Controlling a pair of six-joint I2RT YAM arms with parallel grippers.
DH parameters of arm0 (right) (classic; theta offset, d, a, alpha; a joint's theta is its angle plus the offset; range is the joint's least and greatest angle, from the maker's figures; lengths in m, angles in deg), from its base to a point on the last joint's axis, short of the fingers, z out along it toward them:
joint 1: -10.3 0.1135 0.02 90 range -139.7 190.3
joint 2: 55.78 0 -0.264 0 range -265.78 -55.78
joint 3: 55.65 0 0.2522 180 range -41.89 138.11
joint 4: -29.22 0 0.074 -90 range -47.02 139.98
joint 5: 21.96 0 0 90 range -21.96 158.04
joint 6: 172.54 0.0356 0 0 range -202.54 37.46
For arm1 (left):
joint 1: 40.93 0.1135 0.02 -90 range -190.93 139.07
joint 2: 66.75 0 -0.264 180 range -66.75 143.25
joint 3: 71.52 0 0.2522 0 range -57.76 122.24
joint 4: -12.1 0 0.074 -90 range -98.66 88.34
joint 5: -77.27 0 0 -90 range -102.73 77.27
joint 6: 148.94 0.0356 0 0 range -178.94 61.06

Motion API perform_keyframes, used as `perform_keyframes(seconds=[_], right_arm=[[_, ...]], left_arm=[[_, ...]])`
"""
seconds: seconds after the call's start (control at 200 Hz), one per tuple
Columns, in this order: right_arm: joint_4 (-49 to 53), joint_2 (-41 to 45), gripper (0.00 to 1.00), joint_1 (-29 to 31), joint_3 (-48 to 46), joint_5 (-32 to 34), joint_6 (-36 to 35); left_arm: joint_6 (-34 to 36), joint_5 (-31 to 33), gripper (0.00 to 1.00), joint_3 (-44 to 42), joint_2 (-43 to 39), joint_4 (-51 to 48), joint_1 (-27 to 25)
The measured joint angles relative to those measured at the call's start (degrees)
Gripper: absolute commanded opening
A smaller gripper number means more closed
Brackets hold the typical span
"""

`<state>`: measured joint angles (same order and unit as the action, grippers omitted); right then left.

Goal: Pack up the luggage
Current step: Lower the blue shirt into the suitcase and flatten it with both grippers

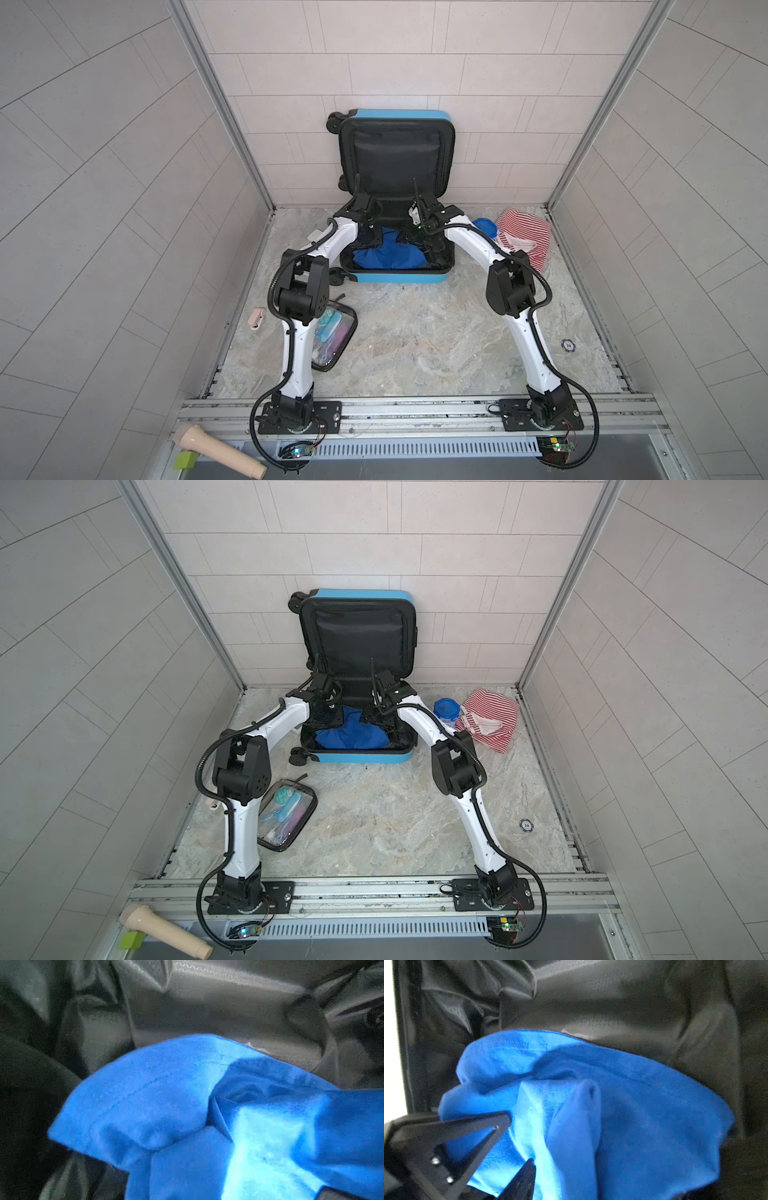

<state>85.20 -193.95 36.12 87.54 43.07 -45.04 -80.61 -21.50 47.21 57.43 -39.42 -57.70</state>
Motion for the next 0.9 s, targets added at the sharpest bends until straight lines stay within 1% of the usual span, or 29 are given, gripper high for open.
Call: perform_keyframes(seconds=[0.14, 0.265, 0.43, 0.465, 0.525, 0.55, 0.63, 0.686, 0.751, 0.826, 0.901], right_arm=[[0.90, 0.13, 0.67, -0.02, 0.00, 1.49, -0.26], [2.47, 0.96, 0.72, -0.02, 0.00, 4.22, -0.79], [4.57, 3.89, 0.73, -0.42, 0.00, 7.17, -1.36], [4.83, 4.63, 0.73, -0.48, 0.00, 7.56, -1.49], [5.20, 5.88, 0.73, -0.50, 0.00, 8.37, -1.66], [5.35, 6.36, 0.72, -0.50, 0.00, 8.70, -1.73], [5.92, 7.65, 0.69, -0.50, 0.00, 9.57, -1.97], [6.08, 8.35, 0.68, -0.48, 0.00, 10.05, -2.12], [6.19, 8.81, 0.68, -0.46, -0.02, 10.80, -2.36], [6.47, 9.33, 0.69, -0.37, -0.44, 11.93, -2.54], [6.91, 9.75, 0.72, -0.33, -1.11, 13.05, -2.73]], left_arm=[[0.17, 0.17, 0.07, 0.90, 0.26, -0.94, 0.02], [0.17, 0.74, 0.07, 0.90, 0.33, -1.81, 0.24], [0.15, 1.70, 0.07, 0.90, 0.55, -2.73, 0.48], [0.13, 1.81, 0.10, 0.90, 0.66, -2.86, 0.52], [0.20, 2.01, 0.17, 0.90, 0.81, -2.91, 0.59], [0.22, 2.10, 0.20, 0.90, 0.87, -2.95, 0.59], [0.44, 2.49, 0.37, 0.90, 0.87, -3.21, 0.63], [0.44, 2.67, 0.42, 1.11, 0.87, -3.52, 0.63], [0.28, 2.93, 0.44, 1.53, 0.87, -3.82, 0.63], [0.35, 3.19, 0.45, 1.90, 0.87, -3.93, 0.63], [0.39, 3.50, 0.38, 2.21, 0.87, -4.24, 0.63]])
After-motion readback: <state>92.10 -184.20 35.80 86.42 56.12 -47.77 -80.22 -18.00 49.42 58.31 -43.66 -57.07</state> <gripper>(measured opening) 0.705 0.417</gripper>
